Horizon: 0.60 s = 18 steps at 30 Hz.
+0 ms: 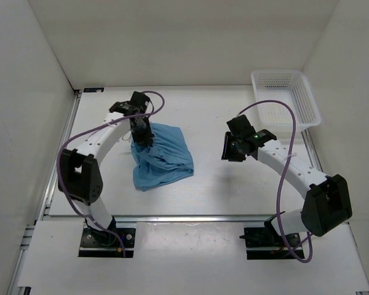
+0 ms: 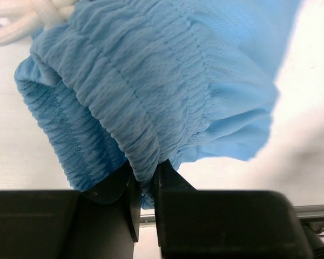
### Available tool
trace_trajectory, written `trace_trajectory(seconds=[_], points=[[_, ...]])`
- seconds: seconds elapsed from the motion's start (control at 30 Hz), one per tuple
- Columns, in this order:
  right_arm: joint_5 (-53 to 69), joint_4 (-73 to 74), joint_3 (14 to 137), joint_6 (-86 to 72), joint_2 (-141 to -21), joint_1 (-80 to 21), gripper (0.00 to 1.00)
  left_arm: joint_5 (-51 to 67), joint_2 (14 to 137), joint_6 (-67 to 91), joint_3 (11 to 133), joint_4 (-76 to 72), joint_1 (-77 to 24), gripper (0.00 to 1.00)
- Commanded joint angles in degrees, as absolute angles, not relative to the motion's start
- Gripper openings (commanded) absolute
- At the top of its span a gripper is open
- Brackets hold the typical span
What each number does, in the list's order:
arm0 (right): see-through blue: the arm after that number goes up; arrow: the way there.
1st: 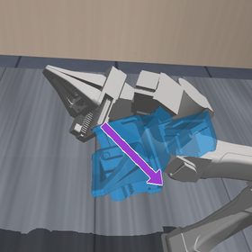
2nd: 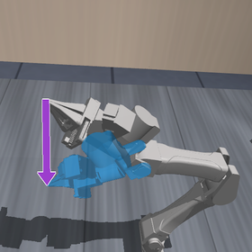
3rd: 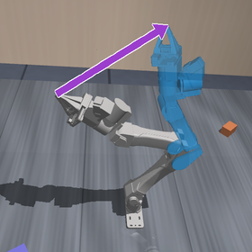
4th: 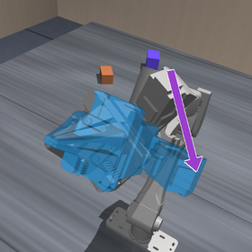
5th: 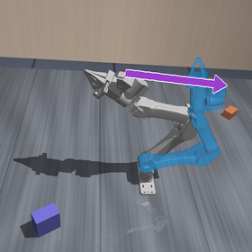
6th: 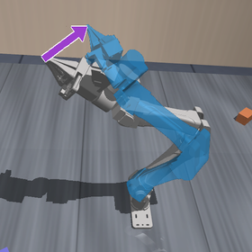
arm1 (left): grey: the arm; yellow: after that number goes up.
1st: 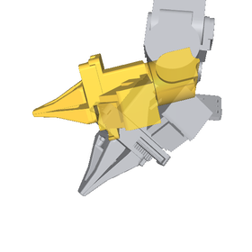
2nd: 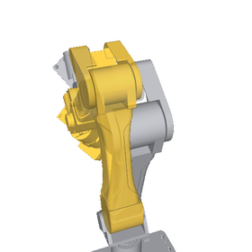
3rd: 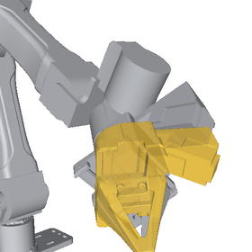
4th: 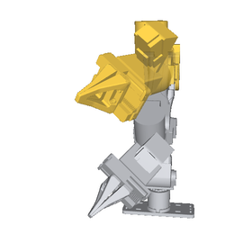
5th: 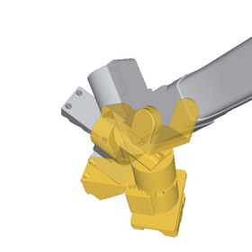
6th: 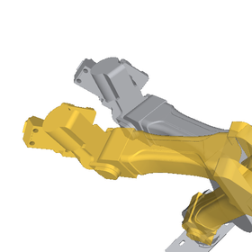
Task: Fold and stack the shorts
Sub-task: Fold the shorts
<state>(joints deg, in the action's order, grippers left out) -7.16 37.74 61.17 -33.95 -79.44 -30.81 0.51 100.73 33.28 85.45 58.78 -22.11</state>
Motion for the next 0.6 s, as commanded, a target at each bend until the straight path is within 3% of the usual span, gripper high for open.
trace_trajectory(seconds=[0.0,0.07,0.13,0.17,0.2,0.27,0.37,0.47,0.57], points=[[-7.6,38.3,62.5,-33.0,-79.3,-30.6,0.39,2.3,95.3,31.1,82.5,59.9,-19.2,0.21],[-7.0,38.3,63.0,-32.4,-80.7,-30.6,0.39,2.3,95.3,31.1,80.8,59.9,-18.4,0.42],[-4.6,37.7,63.0,-31.7,-82.3,-30.6,0.39,2.3,95.8,30.6,77.8,58.7,-16.9,0.70],[-3.7,37.2,63.5,-30.9,-82.9,-30.6,0.49,2.3,95.8,30.6,76.9,58.7,-16.9,0.85],[-2.8,37.2,64.2,-30.2,-84.1,-30.6,0.54,2.3,95.8,30.6,76.3,58.7,-16.0,0.94],[-0.3,36.7,66.0,-29.5,-85.3,-30.6,0.59,2.3,94.1,30.6,76.3,59.3,-15.3,1.00],[3.0,35.9,71.0,-28.5,-88.6,-31.1,0.56,1.0,90.4,31.3,80.8,61.3,-15.3,0.92],[6.8,35.3,77.1,-27.3,-96.0,-33.5,0.40,1.0,89.1,32.6,84.4,61.3,-15.3,0.69],[8.1,35.9,86.4,-25.9,-102.1,-36.6,0.38,2.5,91.1,33.7,85.0,60.6,-15.8,0.54]])
